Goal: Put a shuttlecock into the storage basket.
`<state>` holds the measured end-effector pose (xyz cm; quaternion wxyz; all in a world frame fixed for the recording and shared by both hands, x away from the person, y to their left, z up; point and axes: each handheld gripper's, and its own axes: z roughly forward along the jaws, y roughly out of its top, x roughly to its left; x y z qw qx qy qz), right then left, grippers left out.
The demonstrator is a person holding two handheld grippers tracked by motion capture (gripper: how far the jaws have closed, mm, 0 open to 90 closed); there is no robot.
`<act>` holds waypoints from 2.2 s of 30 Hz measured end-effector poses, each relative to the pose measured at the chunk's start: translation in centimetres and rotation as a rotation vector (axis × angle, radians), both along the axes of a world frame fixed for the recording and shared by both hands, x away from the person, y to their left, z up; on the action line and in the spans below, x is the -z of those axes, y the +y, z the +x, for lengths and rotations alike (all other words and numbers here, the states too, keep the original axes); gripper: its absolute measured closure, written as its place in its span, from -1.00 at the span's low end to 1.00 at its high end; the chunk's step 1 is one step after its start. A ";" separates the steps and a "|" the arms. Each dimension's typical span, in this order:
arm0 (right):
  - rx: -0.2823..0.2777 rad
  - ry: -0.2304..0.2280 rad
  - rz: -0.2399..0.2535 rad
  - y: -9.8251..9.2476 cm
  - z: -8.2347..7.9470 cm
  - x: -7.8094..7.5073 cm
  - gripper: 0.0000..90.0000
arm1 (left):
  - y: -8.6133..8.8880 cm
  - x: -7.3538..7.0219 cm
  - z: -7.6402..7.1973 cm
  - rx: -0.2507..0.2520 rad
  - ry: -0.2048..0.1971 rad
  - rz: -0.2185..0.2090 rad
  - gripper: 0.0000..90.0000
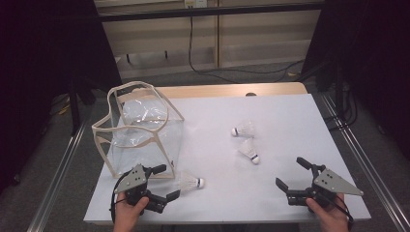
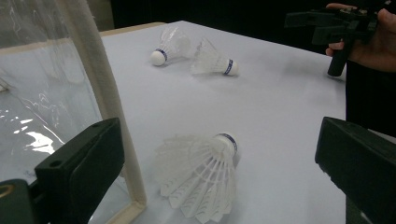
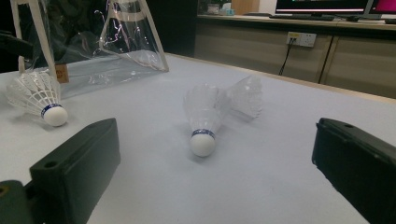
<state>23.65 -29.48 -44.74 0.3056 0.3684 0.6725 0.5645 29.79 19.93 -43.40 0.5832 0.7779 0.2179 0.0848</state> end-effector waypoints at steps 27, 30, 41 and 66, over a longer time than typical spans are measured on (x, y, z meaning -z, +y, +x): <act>-0.009 0.011 0.003 0.1 0.0 0.1 -0.98 | -1.2 0.6 0.2 0.056 0.070 0.080 -0.91; -0.008 0.010 0.003 0.1 0.0 0.1 -0.98 | -1.3 0.6 0.2 0.060 0.080 0.083 -0.91; -0.010 0.010 0.004 0.1 0.0 0.1 -0.98 | -1.9 0.8 0.4 0.056 0.083 0.141 -0.86; -0.012 0.007 0.003 0.1 0.0 0.1 -0.98 | -2.4 1.2 0.9 0.066 0.146 0.184 -0.31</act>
